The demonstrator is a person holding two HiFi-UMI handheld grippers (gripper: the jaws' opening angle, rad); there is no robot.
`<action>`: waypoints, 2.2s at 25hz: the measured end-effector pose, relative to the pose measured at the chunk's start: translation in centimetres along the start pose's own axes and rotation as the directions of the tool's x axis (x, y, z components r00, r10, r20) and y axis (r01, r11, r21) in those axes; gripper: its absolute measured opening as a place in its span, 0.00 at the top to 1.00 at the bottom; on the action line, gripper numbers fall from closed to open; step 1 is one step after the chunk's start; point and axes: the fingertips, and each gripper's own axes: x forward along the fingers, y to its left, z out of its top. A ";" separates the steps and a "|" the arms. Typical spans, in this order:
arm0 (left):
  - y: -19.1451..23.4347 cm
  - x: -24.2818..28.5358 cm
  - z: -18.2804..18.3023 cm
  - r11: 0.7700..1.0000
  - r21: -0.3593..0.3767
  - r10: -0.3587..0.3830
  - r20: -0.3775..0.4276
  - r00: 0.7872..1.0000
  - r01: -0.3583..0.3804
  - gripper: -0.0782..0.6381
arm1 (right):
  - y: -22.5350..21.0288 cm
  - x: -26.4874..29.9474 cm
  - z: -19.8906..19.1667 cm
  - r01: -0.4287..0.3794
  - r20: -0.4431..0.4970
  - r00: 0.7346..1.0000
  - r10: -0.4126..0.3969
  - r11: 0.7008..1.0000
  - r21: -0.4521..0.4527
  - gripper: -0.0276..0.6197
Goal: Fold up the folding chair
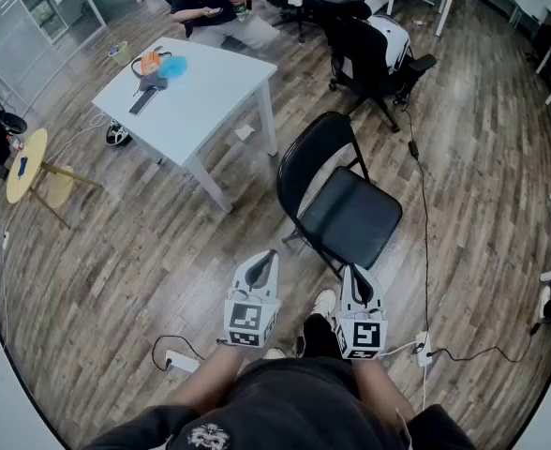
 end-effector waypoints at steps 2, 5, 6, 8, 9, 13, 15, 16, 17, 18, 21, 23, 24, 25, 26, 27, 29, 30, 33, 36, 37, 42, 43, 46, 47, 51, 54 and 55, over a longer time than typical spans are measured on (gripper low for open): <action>-0.5 3.3 0.3 1.000 -0.004 -0.001 -0.011 1.000 0.001 0.88 | -2.7 1.8 -0.5 -0.002 -0.018 1.000 0.002 1.000 0.003 0.94; -1.1 8.0 0.6 1.000 0.001 -0.009 -0.035 0.999 0.009 0.88 | -6.5 4.4 -1.1 0.004 -0.045 0.999 -0.003 1.000 0.012 0.94; -1.4 9.4 0.6 1.000 0.004 -0.014 -0.046 0.999 0.014 0.88 | -7.7 5.2 -1.4 0.009 -0.054 0.999 -0.008 1.000 0.021 0.94; -2.0 11.9 0.6 1.000 0.014 -0.025 -0.066 0.998 0.025 0.88 | -9.9 6.6 -2.1 0.020 -0.072 0.997 -0.017 0.999 0.040 0.94; -2.3 13.1 0.6 0.999 0.020 -0.031 -0.074 0.997 0.032 0.88 | -11.0 7.1 -2.4 0.025 -0.079 0.997 -0.021 0.999 0.046 0.94; -3.1 17.0 0.9 0.998 0.048 -0.046 -0.105 0.993 0.051 0.88 | -14.4 9.1 -3.4 0.035 -0.104 0.994 -0.028 0.997 0.066 0.94; -3.3 18.6 1.0 0.997 0.052 -0.046 -0.116 0.992 0.052 0.88 | -15.7 9.7 -4.0 0.037 -0.116 0.993 -0.028 0.996 0.078 0.94; -3.4 19.2 1.0 0.997 0.051 -0.045 -0.119 0.992 0.051 0.88 | -16.3 9.9 -4.4 0.038 -0.124 0.992 -0.028 0.996 0.082 0.94; -3.5 19.9 1.0 0.997 0.050 -0.043 -0.123 0.991 0.050 0.88 | -16.9 10.1 -4.9 0.040 -0.130 0.991 -0.028 0.996 0.084 0.94; -3.5 20.6 0.9 0.997 0.053 -0.042 -0.128 0.991 0.049 0.88 | -17.5 10.3 -5.3 0.044 -0.135 0.990 -0.032 0.995 0.087 0.94; -3.3 22.3 0.3 0.996 0.066 -0.044 -0.152 0.987 0.055 0.88 | -19.1 10.9 -6.5 0.068 -0.153 0.987 -0.052 0.993 0.100 0.94; -3.0 23.3 -0.1 0.996 0.071 -0.044 -0.175 0.984 0.057 0.88 | -20.0 11.2 -7.4 0.086 -0.171 0.983 -0.066 0.990 0.113 0.94; -2.8 23.8 -0.3 0.996 0.073 -0.043 -0.186 0.982 0.058 0.88 | -20.4 11.4 -7.9 0.096 -0.182 0.981 -0.073 0.988 0.123 0.94; -2.7 24.4 -0.4 0.996 0.074 -0.043 -0.198 0.979 0.058 0.88 | -20.9 11.5 -8.5 0.107 -0.193 0.978 -0.081 0.985 0.132 0.94; -2.6 24.9 -0.6 0.996 0.071 -0.043 -0.211 0.977 0.059 0.88 | -21.4 11.5 -9.1 0.119 -0.206 0.975 -0.089 0.983 0.140 0.94; -2.5 25.4 -0.9 0.996 0.069 -0.043 -0.224 0.974 0.059 0.88 | -21.8 11.5 -9.9 0.133 -0.221 0.970 -0.098 0.980 0.148 0.94; -2.0 26.4 -1.6 0.995 0.076 -0.041 -0.246 0.969 0.061 0.88 | -22.4 11.6 -11.7 0.157 -0.253 0.961 -0.112 0.974 0.163 0.94; -1.8 26.9 -2.0 0.994 0.087 -0.040 -0.253 0.967 0.064 0.88 | -22.6 11.7 -12.6 0.163 -0.268 0.957 -0.115 0.973 0.166 0.94; -1.0 29.0 -3.0 0.989 0.121 -0.043 -0.273 0.961 0.079 0.88 | -23.4 12.7 -15.5 0.168 -0.304 0.946 -0.112 0.972 0.162 0.94; 0.4 30.8 -4.0 0.988 0.139 -0.027 -0.310 0.950 0.074 0.88 | -24.3 14.0 -18.1 0.181 -0.332 0.936 -0.114 0.967 0.179 0.94; 1.1 31.2 -4.1 0.987 0.151 -0.011 -0.320 0.947 0.063 0.88 | -24.6 14.3 -19.0 0.190 -0.344 0.932 -0.116 0.963 0.189 0.94; 5.6 32.8 -3.8 0.975 0.222 0.109 -0.362 0.926 -0.028 0.88 | -25.9 15.8 -25.3 0.238 -0.426 0.899 -0.101 0.929 0.282 0.91; 6.5 33.1 -3.8 0.973 0.226 0.131 -0.370 0.920 -0.047 0.84 | -26.2 15.9 -26.6 0.245 -0.442 0.892 -0.090 0.920 0.306 0.85; 8.9 34.1 -3.7 0.955 0.278 0.211 -0.377 0.902 -0.107 0.66 | -27.0 16.0 -30.7 0.266 -0.477 0.877 -0.052 0.880 0.394 0.74; 9.5 34.4 -3.9 0.946 0.302 0.236 -0.379 0.895 -0.121 0.61 | -27.2 16.0 -32.1 0.272 -0.484 0.875 -0.036 0.861 0.429 0.71; 11.0 35.5 -6.0 0.940 0.320 0.256 -0.446 0.858 -0.115 0.48 | -27.6 15.8 -37.9 0.282 -0.507 0.860 0.056 0.775 0.565 0.54; 12.1 36.6 -7.3 0.945 0.311 0.246 -0.481 0.841 -0.099 0.40 | -27.4 16.4 -42.6 0.282 -0.522 0.841 0.145 0.706 0.650 0.43; 12.4 36.9 -7.7 0.947 0.305 0.245 -0.491 0.836 -0.098 0.39 | -27.4 16.5 -44.1 0.280 -0.522 0.835 0.174 0.683 0.675 0.40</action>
